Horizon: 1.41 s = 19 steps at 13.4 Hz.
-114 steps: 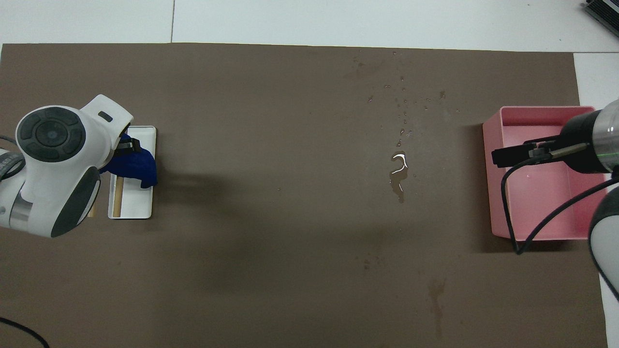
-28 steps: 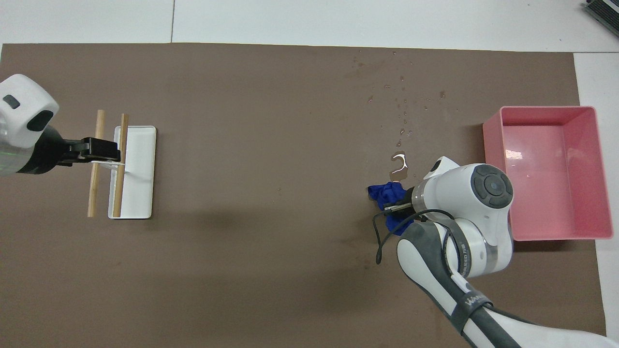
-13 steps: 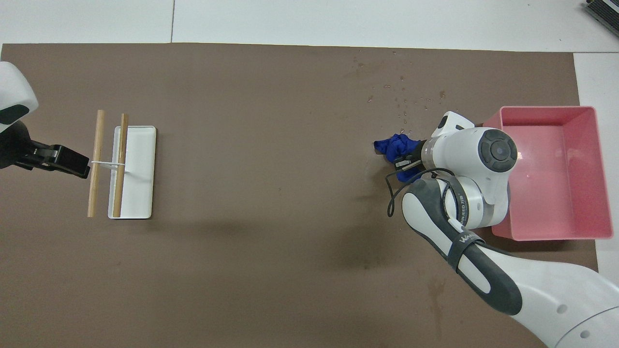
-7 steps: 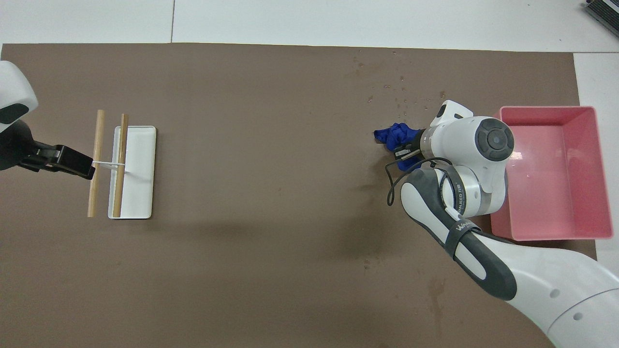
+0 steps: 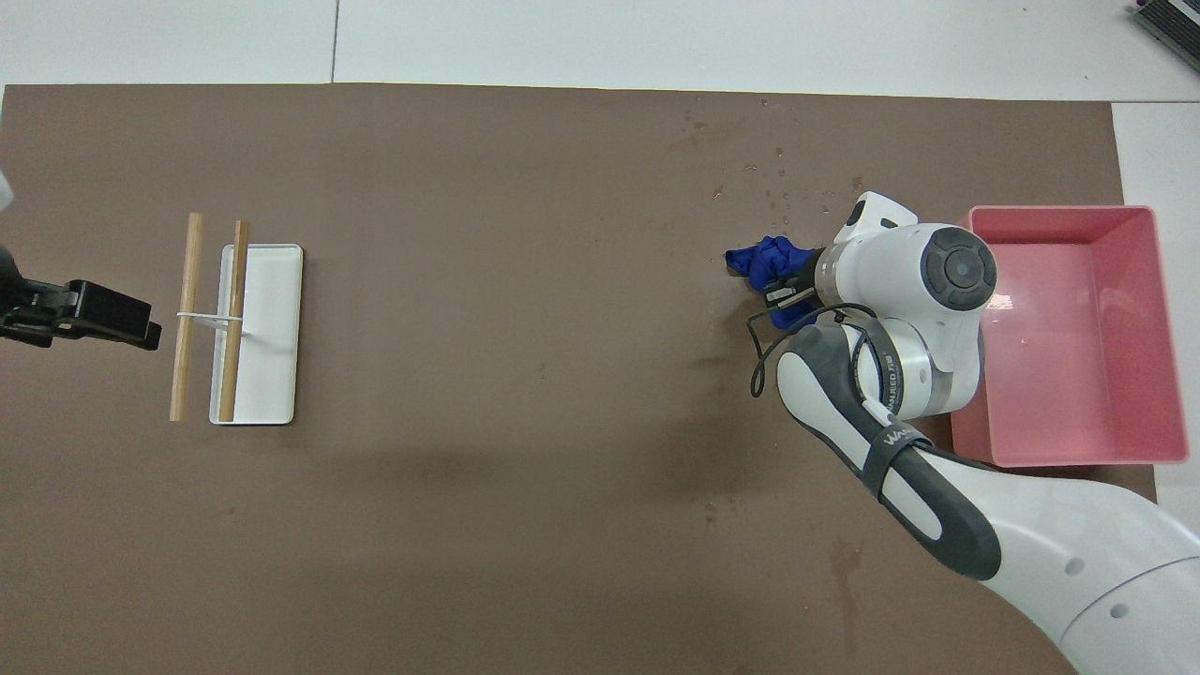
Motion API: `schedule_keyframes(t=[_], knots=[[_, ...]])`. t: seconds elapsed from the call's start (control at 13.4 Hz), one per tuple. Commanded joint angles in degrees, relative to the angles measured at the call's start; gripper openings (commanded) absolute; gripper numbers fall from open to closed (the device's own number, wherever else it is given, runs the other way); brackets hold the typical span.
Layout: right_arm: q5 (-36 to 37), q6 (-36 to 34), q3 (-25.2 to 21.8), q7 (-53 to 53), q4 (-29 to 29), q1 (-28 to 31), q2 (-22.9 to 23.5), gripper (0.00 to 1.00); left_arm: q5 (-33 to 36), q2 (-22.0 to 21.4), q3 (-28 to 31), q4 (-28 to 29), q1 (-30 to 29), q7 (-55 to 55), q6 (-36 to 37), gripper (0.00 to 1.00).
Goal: Wipe water with towel using both arms
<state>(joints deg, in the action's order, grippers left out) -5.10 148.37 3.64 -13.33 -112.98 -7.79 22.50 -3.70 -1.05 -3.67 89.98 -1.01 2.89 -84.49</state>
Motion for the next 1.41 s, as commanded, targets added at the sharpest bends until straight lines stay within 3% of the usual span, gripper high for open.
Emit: schedule_keyframes(t=[0.0,0.67,0.89,1.34], knots=[[3.17,4.56,-0.21,-1.17,2.85,1.46,7.38,0.0,-0.52,-1.5,0.86,2.22,1.01,-1.13,-3.58,1.0],[3.35,4.65,-0.12,-1.0,4.61,2.08,8.17,0.0,0.53,-2.02,0.16,3.53,0.05,-0.08,-3.14,1.0],[3.35,4.47,-0.12,-0.47,9.96,1.37,11.51,0.0,0.45,-2.2,-0.19,3.8,0.05,-0.08,-3.32,1.0],[3.35,4.47,-0.12,-0.47,15.24,1.72,14.85,0.0,0.45,-2.28,-0.11,3.8,0.22,-0.34,-3.4,1.0]])
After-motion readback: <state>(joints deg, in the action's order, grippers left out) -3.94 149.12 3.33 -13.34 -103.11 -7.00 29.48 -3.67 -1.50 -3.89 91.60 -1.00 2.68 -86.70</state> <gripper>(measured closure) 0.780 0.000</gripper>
